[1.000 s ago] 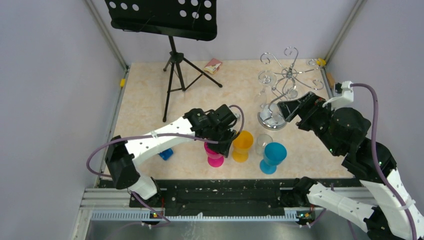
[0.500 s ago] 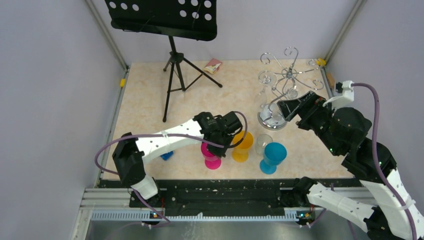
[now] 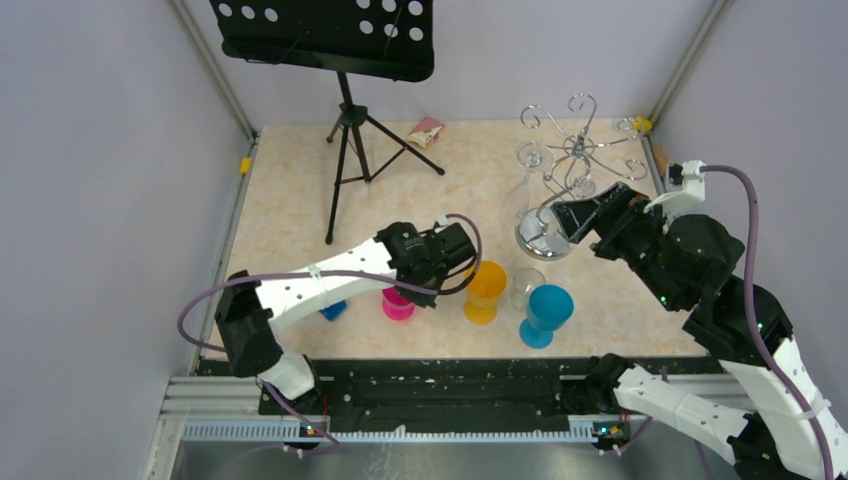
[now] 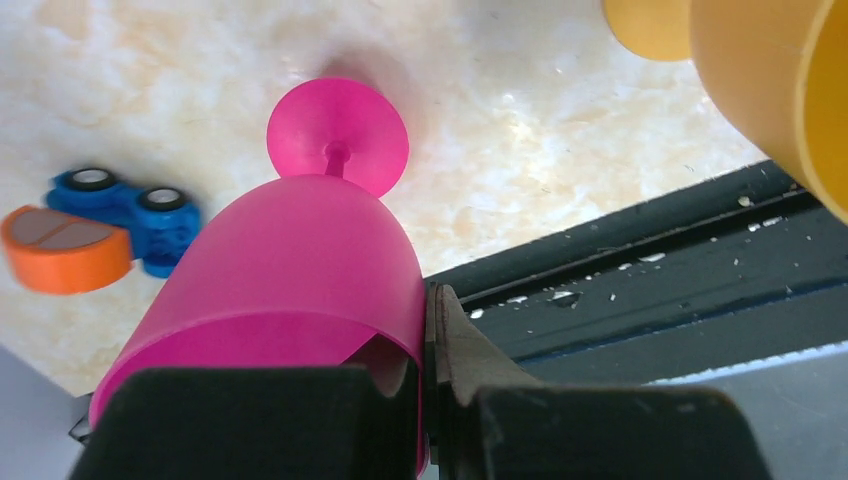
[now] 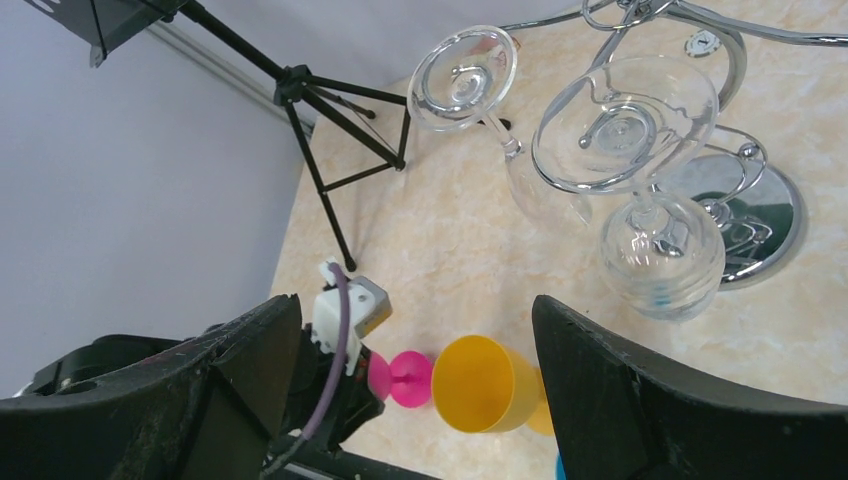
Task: Place the wine glass upside down on the wine glass rack
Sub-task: Pick up the wine glass at the center of the board.
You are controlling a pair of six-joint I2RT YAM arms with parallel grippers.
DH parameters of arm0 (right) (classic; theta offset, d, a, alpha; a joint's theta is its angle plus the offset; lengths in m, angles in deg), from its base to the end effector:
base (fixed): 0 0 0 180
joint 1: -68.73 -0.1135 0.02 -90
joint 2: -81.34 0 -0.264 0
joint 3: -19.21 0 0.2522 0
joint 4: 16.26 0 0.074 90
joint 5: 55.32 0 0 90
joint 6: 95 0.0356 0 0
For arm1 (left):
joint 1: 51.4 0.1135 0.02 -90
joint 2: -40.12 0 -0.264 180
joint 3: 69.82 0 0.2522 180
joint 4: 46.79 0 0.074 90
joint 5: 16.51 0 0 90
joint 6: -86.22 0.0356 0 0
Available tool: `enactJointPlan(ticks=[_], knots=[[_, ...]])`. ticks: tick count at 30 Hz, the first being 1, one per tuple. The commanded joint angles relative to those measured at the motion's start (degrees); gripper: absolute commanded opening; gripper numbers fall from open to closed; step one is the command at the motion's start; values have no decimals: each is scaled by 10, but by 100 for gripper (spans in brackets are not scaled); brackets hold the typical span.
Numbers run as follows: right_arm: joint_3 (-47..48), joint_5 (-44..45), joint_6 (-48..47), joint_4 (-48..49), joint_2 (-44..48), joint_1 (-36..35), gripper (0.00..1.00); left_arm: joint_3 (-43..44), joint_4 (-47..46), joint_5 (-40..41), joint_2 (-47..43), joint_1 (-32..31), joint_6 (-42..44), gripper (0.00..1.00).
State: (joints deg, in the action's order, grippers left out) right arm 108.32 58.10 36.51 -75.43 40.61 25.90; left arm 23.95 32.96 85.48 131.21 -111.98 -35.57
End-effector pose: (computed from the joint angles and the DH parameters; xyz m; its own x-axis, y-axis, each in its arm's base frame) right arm 0.0773 0.0523 0.4543 -0.3265 0.5266 -0.7849 -0.1617 0.7871 0.5953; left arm 0.1544 -0.2588 0.2832 -0.8438 0.4471 -0.2969 0.4526 0.8901 0.0542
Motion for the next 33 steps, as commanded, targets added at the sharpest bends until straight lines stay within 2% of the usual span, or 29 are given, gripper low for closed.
enactJointPlan(ticks=[1, 7, 11, 20, 22, 27, 33], knots=[[-8, -9, -9, 30, -4, 6, 87, 42, 44, 95, -67, 1, -18, 0], [-11, -22, -9, 38, -12, 6, 87, 39, 25, 140, -149, 1, -22, 0], [-15, -38, -17, 54, -14, 6, 87, 11, -25, 144, -222, 0, -26, 0], [-46, -104, -24, 125, -3, 6, 87, -67, -166, 89, -380, 1, -34, 0], [-48, -113, -27, 134, -6, 6, 87, -75, -193, 71, -395, 1, -41, 0], [-54, -146, -36, 158, -13, 6, 87, -80, -250, -34, -395, 2, -32, 0], [-50, -169, -36, 152, -34, 6, 87, -70, -271, -50, -387, 2, -35, 0]])
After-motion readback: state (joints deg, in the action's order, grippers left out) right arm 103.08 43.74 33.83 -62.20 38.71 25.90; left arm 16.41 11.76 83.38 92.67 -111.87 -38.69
